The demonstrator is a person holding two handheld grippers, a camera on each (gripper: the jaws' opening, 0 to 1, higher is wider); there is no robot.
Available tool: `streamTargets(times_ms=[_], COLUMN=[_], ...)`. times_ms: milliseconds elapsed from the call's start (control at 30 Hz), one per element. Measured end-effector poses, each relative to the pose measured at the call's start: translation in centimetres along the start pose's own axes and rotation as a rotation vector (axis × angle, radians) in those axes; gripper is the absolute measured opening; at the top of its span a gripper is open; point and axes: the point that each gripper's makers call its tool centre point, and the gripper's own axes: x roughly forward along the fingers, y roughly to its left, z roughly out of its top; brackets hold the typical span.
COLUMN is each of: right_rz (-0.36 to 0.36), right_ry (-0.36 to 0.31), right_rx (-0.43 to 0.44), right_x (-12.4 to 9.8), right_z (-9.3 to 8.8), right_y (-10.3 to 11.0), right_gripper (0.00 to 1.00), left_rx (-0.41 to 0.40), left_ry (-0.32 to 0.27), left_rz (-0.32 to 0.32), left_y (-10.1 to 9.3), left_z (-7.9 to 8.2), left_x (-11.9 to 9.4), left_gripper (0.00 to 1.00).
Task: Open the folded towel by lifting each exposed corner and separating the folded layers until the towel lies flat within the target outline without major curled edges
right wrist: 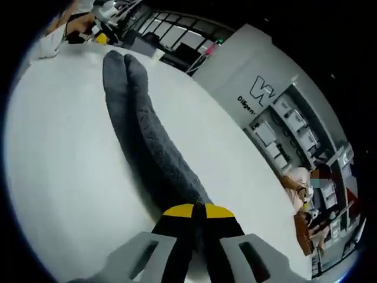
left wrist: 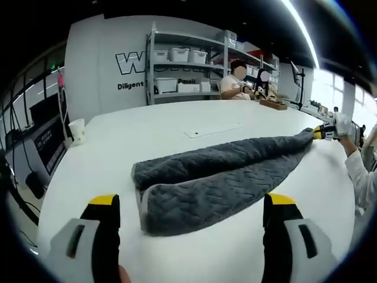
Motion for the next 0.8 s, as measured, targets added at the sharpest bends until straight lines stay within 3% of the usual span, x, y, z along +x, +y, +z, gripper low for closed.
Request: streamTargets(times_ms=[400,800], right_rz=[-0.047,-0.01], right_ry=[0.055,0.138], right_rx=[-0.028,-0.062], right_x=[2.9,6.3], right_z=[1.6,1.5], right_y=[-4.4,-5.9], right_gripper=[0.0,0.0], left_rx=[-0.013,-0.028], left_ry=[-0.001,0.001], left_rz=[0.012,0.033], left_y=[0.6,1.6], left_z=[-0.2,-0.5], left_x=[-0.2,-0.6], left_gripper=[0.99,0.99])
